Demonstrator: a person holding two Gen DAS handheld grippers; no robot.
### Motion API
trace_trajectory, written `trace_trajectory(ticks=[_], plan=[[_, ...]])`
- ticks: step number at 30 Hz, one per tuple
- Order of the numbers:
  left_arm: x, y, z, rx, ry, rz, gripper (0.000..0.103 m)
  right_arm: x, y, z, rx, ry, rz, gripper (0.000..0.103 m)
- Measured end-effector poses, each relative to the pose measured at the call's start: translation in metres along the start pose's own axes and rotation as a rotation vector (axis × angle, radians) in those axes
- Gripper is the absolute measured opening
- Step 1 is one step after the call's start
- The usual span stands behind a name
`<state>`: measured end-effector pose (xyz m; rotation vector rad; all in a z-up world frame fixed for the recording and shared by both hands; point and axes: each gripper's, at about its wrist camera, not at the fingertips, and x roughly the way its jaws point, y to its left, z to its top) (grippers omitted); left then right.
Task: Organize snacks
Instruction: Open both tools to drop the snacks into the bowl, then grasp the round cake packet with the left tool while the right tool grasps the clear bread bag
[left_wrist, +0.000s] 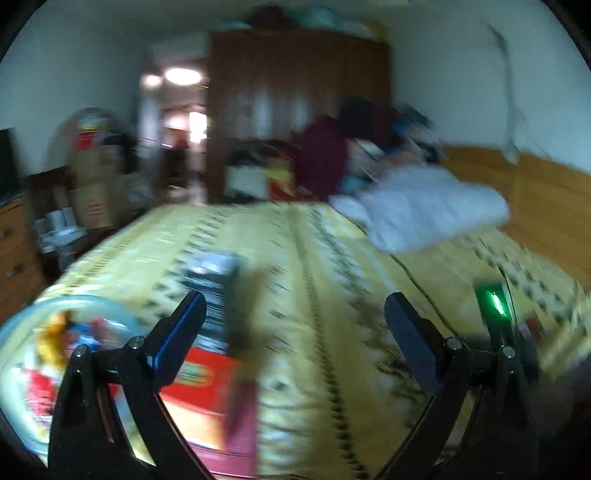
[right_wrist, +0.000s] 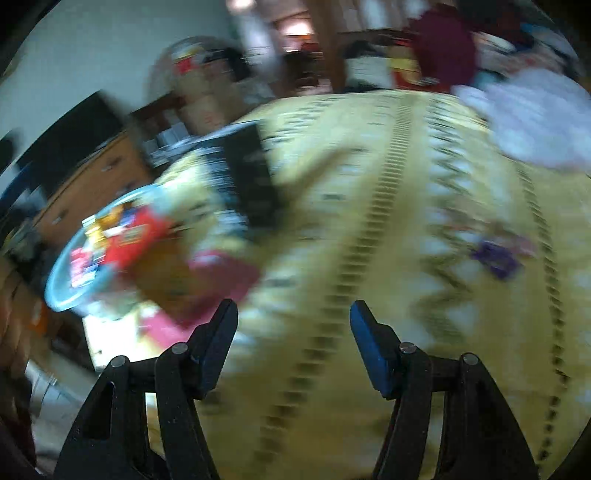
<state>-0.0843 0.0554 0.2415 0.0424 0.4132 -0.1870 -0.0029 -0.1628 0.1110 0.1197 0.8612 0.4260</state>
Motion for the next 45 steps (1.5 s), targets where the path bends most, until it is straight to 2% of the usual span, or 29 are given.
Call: trace_trajectory(ticks=[2,6,11,13,16,18,19,23,27,30,31,34,36,38,41,43,45], plan=[[0.028,-0.018,-0.015,0.032,0.075,-0.035,0.098,0.008,-0.047,0.006,0.050,0.013,-0.045,0.066],[0.070,-0.021,-0.039,-0.001,0.173,-0.056,0.097,0.050,-0.126,0.044,0.078,0.049,-0.110,0.058],[0.097,-0.034,-0.065,0.025,0.233,-0.063,0.096,0.135,-0.178,0.125,0.018,0.089,-0.138,0.057],[0.105,-0.042,-0.076,0.036,0.263,-0.074,0.097,0.177,-0.200,0.151,0.042,0.148,-0.112,0.057],[0.113,-0.049,-0.087,0.045,0.302,-0.088,0.096,0.219,-0.221,0.163,0.061,0.185,-0.130,0.057],[0.117,-0.053,-0.092,0.049,0.320,-0.096,0.096,0.230,-0.218,0.157,0.059,0.193,-0.120,0.057],[0.117,-0.054,-0.093,0.048,0.322,-0.098,0.096,0.232,-0.213,0.152,0.052,0.196,-0.110,0.062],[0.110,-0.054,-0.090,0.041,0.310,-0.102,0.096,0.217,-0.159,0.108,-0.038,0.248,0.042,0.063],[0.095,-0.052,-0.092,0.046,0.308,-0.108,0.097,0.162,-0.089,0.044,-0.134,0.312,0.200,0.063],[0.086,-0.049,-0.101,0.046,0.334,-0.134,0.098,0.114,-0.075,0.012,-0.091,0.289,0.257,0.063],[0.082,-0.047,-0.105,0.031,0.350,-0.145,0.098,0.098,-0.072,0.003,-0.081,0.278,0.254,0.064],[0.078,-0.037,-0.118,-0.012,0.398,-0.145,0.098,0.054,-0.078,-0.028,-0.077,0.235,0.142,0.069],[0.074,-0.030,-0.125,-0.025,0.419,-0.134,0.098,0.045,-0.094,-0.041,-0.023,0.246,0.104,0.069],[0.073,-0.024,-0.129,-0.037,0.438,-0.125,0.098,0.041,-0.100,-0.053,-0.034,0.265,0.067,0.069],[0.072,-0.015,-0.134,-0.065,0.453,-0.102,0.098,0.043,-0.093,-0.055,-0.047,0.266,0.063,0.069],[0.072,-0.011,-0.134,-0.081,0.450,-0.082,0.098,0.041,-0.083,-0.049,-0.038,0.222,0.064,0.069],[0.069,-0.010,-0.131,-0.083,0.425,-0.054,0.097,0.044,-0.069,-0.037,0.035,0.168,0.137,0.069]])
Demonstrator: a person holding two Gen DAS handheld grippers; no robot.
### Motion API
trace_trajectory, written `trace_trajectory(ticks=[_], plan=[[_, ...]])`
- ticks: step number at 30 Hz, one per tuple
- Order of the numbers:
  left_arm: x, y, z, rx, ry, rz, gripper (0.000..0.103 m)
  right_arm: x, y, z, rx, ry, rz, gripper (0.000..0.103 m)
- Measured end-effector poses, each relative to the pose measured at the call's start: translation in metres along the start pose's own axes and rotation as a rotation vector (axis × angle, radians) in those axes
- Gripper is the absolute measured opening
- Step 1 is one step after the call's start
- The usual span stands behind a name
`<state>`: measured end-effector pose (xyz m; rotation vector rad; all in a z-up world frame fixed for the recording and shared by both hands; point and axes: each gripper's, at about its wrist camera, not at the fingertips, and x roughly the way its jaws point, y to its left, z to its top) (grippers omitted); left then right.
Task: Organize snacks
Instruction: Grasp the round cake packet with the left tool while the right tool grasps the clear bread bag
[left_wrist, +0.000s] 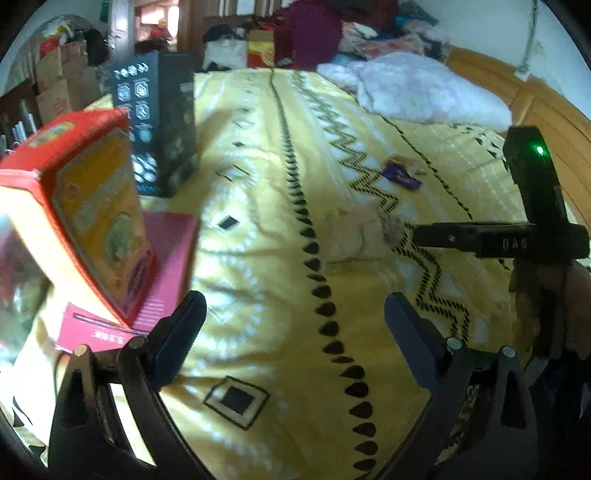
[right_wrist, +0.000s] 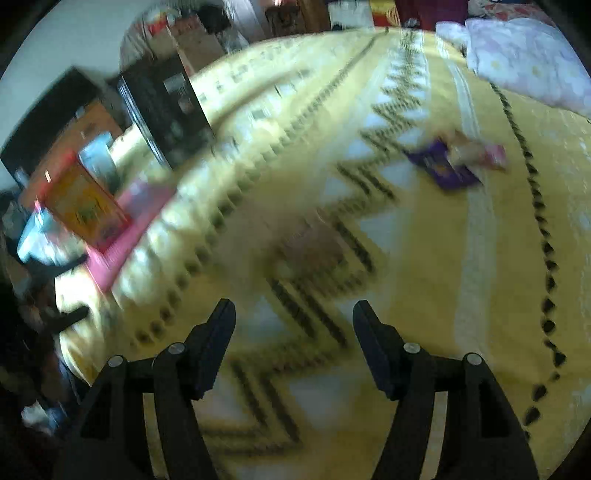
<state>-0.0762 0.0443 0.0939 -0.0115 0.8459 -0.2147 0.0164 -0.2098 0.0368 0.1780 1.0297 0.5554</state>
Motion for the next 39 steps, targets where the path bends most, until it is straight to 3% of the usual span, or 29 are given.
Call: trace_trajectory(ticks=[1,5,7,12,15,18,20,21,22,24,25,28,30,33,36,39], plan=[[-0.005,-0.001,0.002,0.006,-0.031,0.020,0.097,0.006,0.007,0.003,0.016,-0.002,0.018,0.069],[-0.024,-0.005,0.005,0.033,-0.123,0.044,0.098,0.049,0.028,0.013,0.082,0.017,-0.115,0.068],[-0.029,-0.004,0.007,0.033,-0.146,0.036,0.098,0.062,0.034,0.016,0.074,0.016,-0.115,0.068],[-0.028,-0.004,0.009,0.031,-0.147,0.026,0.098,0.103,0.048,0.032,-0.032,0.042,-0.098,0.068],[-0.026,-0.002,0.007,0.016,-0.139,0.013,0.098,0.113,0.043,0.035,-0.007,0.033,-0.071,0.071],[-0.021,-0.002,0.006,0.011,-0.119,0.006,0.098,0.115,0.047,0.039,0.027,0.014,-0.081,0.078],[-0.021,-0.004,0.004,0.013,-0.111,0.007,0.098,0.125,0.060,0.040,-0.019,0.026,-0.134,0.082],[-0.021,-0.005,0.004,0.016,-0.107,0.007,0.098,0.128,0.064,0.039,-0.045,0.029,-0.160,0.081],[-0.020,-0.006,0.004,0.021,-0.103,0.008,0.098,0.130,0.066,0.039,-0.066,0.023,-0.191,0.067],[-0.020,-0.009,0.004,0.034,-0.094,0.011,0.098,0.122,0.061,0.040,-0.037,-0.001,-0.140,0.064],[-0.018,-0.010,0.005,0.041,-0.084,0.007,0.098,0.109,0.057,0.041,-0.011,-0.027,-0.087,0.063],[-0.008,-0.014,0.007,0.046,-0.058,-0.011,0.098,0.058,0.053,0.040,-0.036,-0.125,-0.047,0.063],[0.004,-0.020,0.010,0.051,-0.038,-0.038,0.098,0.016,0.041,0.034,-0.048,-0.198,-0.059,0.063],[0.036,-0.030,0.023,0.028,0.020,-0.083,0.098,-0.022,-0.003,0.017,0.033,-0.221,-0.127,0.063],[0.074,-0.037,0.039,-0.098,0.082,-0.148,0.096,-0.039,-0.059,-0.008,0.185,-0.191,-0.191,0.063],[0.101,-0.048,0.048,-0.185,0.140,-0.180,0.093,-0.050,-0.085,-0.026,0.261,-0.192,-0.190,0.063]])
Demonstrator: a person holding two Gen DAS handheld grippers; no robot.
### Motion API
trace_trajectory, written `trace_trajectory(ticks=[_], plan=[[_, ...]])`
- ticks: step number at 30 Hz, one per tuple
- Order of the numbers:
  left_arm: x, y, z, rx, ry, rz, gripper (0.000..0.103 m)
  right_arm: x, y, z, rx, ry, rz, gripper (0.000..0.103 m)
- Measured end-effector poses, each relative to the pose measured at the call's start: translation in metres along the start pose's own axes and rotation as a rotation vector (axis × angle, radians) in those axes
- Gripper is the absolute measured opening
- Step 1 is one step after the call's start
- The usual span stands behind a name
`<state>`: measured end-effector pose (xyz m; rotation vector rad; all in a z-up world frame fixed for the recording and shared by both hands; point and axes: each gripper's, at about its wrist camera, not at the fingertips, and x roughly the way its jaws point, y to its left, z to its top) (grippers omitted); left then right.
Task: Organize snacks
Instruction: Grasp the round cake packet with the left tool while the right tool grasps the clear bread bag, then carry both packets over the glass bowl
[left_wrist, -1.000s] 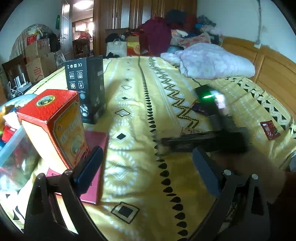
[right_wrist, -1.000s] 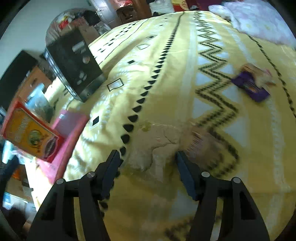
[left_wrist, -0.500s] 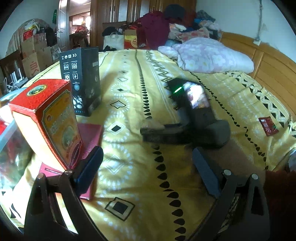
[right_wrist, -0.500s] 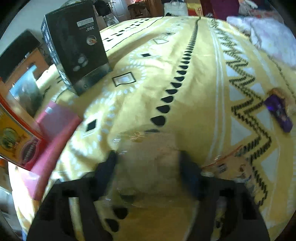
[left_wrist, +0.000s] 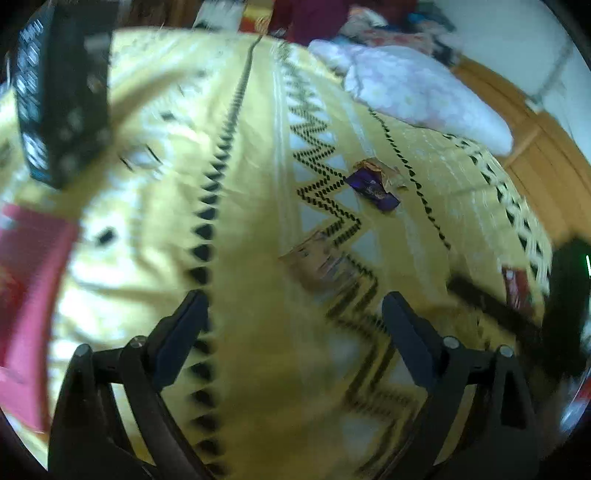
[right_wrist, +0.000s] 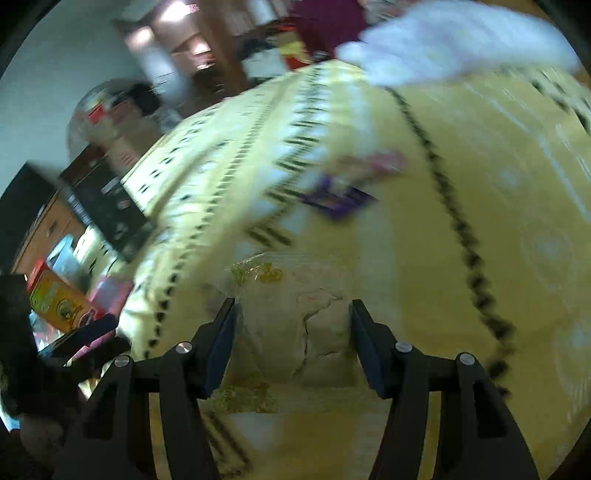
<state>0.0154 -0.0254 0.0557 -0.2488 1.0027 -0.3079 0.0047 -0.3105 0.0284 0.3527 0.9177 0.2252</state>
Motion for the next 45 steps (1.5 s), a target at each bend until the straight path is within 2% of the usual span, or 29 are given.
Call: trace_trajectory(ticks=[2,9,12,14,16,21,26,34,39,45], plan=[[0.022,-0.012,0.008,-0.025,0.032,-0.013,0.089,-0.003,-0.009,-0.004,0.026,-0.007,0.011,0.063],[0.064,-0.024,0.015,-0.071,0.091,0.102,0.084,-0.005,-0.016,-0.007,0.036,-0.028,0.087,0.063],[0.071,-0.029,0.012,-0.041,0.085,0.182,0.071,-0.003,-0.016,-0.007,0.028,-0.025,0.104,0.063],[0.071,-0.030,0.012,-0.021,0.071,0.204,0.052,-0.001,-0.018,-0.008,0.036,-0.021,0.117,0.063],[0.066,-0.029,0.011,-0.003,0.067,0.199,0.044,0.001,-0.020,-0.010,0.044,-0.016,0.124,0.063],[0.048,-0.035,0.016,0.064,0.046,0.186,0.042,-0.001,-0.016,-0.011,0.038,-0.021,0.126,0.063],[0.012,-0.042,0.019,0.126,-0.019,0.186,0.041,-0.016,-0.004,-0.007,0.004,-0.046,0.116,0.063],[-0.078,-0.044,0.034,0.199,-0.192,0.180,0.042,-0.051,0.031,0.001,-0.042,-0.102,0.115,0.063],[-0.129,-0.023,0.045,0.170,-0.289,0.182,0.042,-0.070,0.069,0.008,-0.092,-0.132,0.141,0.063],[-0.191,0.024,0.054,0.106,-0.397,0.235,0.042,-0.077,0.130,0.019,-0.169,-0.140,0.187,0.063]])
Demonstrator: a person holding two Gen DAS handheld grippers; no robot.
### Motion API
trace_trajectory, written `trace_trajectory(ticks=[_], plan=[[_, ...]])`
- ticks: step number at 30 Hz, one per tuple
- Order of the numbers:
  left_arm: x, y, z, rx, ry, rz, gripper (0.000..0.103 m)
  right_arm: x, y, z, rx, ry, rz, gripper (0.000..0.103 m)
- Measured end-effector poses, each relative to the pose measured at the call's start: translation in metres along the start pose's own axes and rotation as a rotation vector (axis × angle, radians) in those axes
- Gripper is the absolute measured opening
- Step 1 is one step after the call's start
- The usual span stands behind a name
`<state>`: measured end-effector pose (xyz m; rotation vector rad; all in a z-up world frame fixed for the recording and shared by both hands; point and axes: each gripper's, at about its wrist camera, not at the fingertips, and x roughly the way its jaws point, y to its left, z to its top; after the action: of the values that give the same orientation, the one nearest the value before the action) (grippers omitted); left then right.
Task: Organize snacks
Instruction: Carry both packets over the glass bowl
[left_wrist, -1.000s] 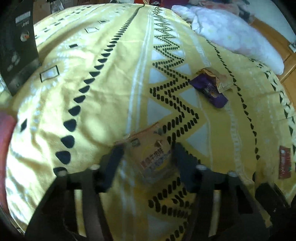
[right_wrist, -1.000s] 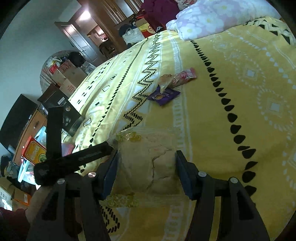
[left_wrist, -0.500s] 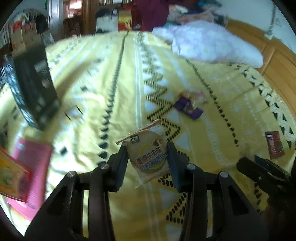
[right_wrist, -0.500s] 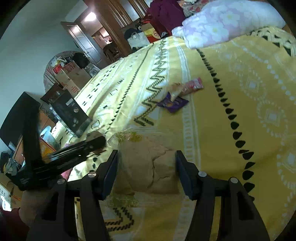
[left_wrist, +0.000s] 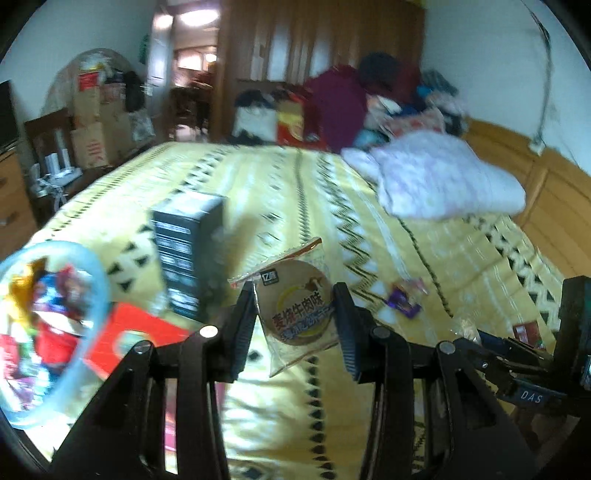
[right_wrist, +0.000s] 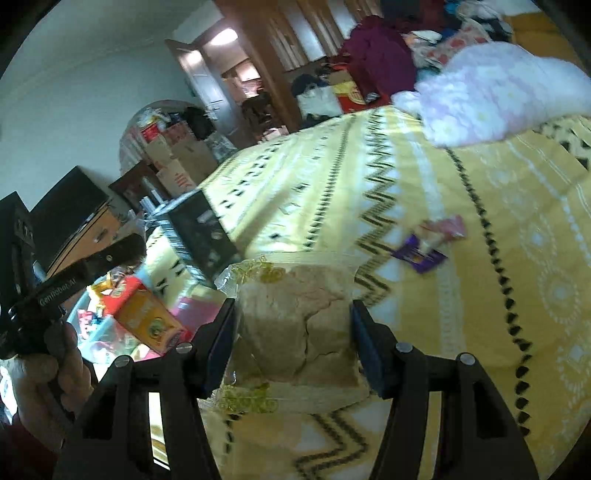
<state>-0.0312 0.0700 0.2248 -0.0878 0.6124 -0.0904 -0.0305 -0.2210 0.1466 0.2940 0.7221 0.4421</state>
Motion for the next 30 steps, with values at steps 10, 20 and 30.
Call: trace_trajectory(ticks=[10,20,30], plan=[[-0.057,0.125,0.017,-0.148,-0.115,0.187,0.042,0.049,0.131,0.059,-0.142,-0.009,0.182,0.063],[-0.074,0.220,0.011,-0.310,-0.156,0.363,0.042,0.117,0.292,0.083,-0.278,0.070,0.374,0.063],[-0.069,0.265,0.009,-0.368,-0.136,0.440,0.042,0.164,0.398,0.083,-0.383,0.161,0.455,0.063]])
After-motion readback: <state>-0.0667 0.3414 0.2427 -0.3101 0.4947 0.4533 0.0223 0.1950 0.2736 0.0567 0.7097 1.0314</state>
